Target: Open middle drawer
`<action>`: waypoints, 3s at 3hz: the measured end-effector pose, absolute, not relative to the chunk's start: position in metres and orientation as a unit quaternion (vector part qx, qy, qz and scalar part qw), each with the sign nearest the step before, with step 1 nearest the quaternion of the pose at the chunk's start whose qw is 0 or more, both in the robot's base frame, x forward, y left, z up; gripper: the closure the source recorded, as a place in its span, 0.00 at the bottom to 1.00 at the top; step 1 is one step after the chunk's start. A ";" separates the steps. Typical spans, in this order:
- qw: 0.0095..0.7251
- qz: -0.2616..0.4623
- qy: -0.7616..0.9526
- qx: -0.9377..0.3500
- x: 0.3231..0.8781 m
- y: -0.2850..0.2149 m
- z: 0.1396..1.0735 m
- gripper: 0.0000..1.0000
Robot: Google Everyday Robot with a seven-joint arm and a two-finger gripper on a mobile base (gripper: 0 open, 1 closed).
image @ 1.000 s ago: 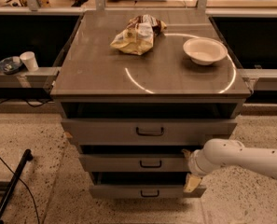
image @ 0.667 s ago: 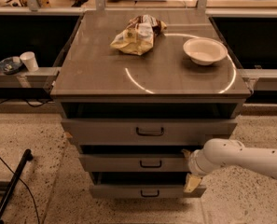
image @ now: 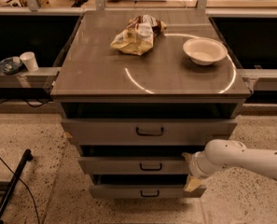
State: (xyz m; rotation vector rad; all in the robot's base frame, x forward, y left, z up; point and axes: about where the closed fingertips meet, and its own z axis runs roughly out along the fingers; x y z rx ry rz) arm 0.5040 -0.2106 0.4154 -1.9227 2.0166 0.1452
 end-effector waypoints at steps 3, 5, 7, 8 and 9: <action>0.169 0.064 0.708 -0.683 0.487 -0.220 0.417 0.38; 0.153 0.069 0.702 -0.692 0.474 -0.220 0.417 0.41; 0.133 0.086 0.689 -0.707 0.439 -0.224 0.420 0.40; 0.125 0.095 0.682 -0.714 0.417 -0.227 0.422 0.41; 0.122 0.100 0.675 -0.721 0.402 -0.227 0.429 0.51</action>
Offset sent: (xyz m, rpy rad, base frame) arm -0.0163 -0.0177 0.0053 0.0102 0.0169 0.0013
